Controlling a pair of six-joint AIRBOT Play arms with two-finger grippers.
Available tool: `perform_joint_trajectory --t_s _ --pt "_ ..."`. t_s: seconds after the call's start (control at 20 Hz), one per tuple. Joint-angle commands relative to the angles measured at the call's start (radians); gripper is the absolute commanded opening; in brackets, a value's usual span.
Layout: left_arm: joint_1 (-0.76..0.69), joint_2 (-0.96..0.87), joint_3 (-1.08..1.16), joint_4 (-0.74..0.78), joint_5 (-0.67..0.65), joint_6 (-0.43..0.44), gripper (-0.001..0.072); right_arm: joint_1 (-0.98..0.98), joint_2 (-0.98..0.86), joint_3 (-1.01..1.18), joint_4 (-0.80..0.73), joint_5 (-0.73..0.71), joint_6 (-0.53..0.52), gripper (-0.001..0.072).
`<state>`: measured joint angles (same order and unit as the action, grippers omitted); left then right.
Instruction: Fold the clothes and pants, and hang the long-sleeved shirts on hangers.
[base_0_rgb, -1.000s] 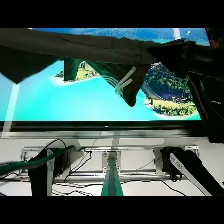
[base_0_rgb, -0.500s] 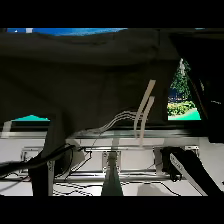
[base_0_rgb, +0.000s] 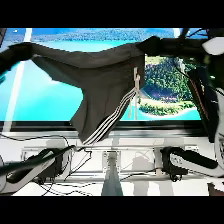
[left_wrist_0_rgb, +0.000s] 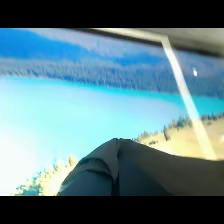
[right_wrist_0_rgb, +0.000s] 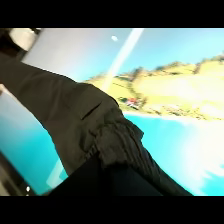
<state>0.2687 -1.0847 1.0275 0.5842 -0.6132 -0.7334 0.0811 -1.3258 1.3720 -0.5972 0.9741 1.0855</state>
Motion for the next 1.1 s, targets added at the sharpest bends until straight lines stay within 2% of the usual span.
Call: perform_joint_trajectory --t_s 0.0,0.1,0.2,0.4,0.45,0.55,0.75,0.8,0.85,0.9,0.95,1.05 --pt "-0.079 -0.047 0.002 0.089 0.009 -0.048 0.0001 -0.021 -0.144 -0.001 -0.019 -0.131 0.006 0.0021" --pt "-0.087 -0.003 0.002 0.145 -0.093 -0.142 0.0001 -0.053 -0.152 0.000 -0.026 -0.146 0.006 0.0021" --pt "-0.087 0.047 0.001 0.174 -0.266 -0.217 0.0002 -0.102 -0.148 0.000 -0.031 -0.115 0.006 0.0020" --pt "-0.092 0.114 0.000 0.201 -0.683 -0.430 0.0002 -0.220 -0.144 0.002 -0.111 0.081 0.006 0.0020" --pt "-0.104 0.112 -0.005 0.203 -0.770 -0.450 0.0002 -0.243 -0.144 0.001 -0.159 0.126 0.006 0.0020" --pt "-0.152 0.111 -0.060 0.202 -0.816 -0.457 0.0002 -0.279 -0.144 0.001 -0.280 0.209 0.007 0.0020" --pt "-0.315 0.101 -0.266 0.196 -0.672 -0.498 0.0005 -0.295 -0.146 0.000 -0.529 0.365 0.006 0.0020" --pt "-0.362 0.093 -0.317 0.182 -0.628 -0.497 0.0100 -0.295 -0.146 0.000 -0.577 0.380 0.006 0.0043" --pt "-0.406 0.080 -0.356 0.159 -0.594 -0.497 0.0510 -0.295 -0.146 0.000 -0.615 0.374 0.005 0.0226" --pt "-0.447 0.068 -0.385 0.138 -0.564 -0.500 0.0679 -0.295 -0.147 0.000 -0.644 0.357 0.006 0.0500" --pt "-0.486 0.050 -0.400 0.133 -0.538 -0.500 0.0698 -0.295 -0.148 0.000 -0.653 0.331 0.007 0.0557" --pt "-0.536 0.017 -0.401 0.124 -0.504 -0.501 0.0697 -0.295 -0.158 0.000 -0.654 0.278 0.042 0.0558"
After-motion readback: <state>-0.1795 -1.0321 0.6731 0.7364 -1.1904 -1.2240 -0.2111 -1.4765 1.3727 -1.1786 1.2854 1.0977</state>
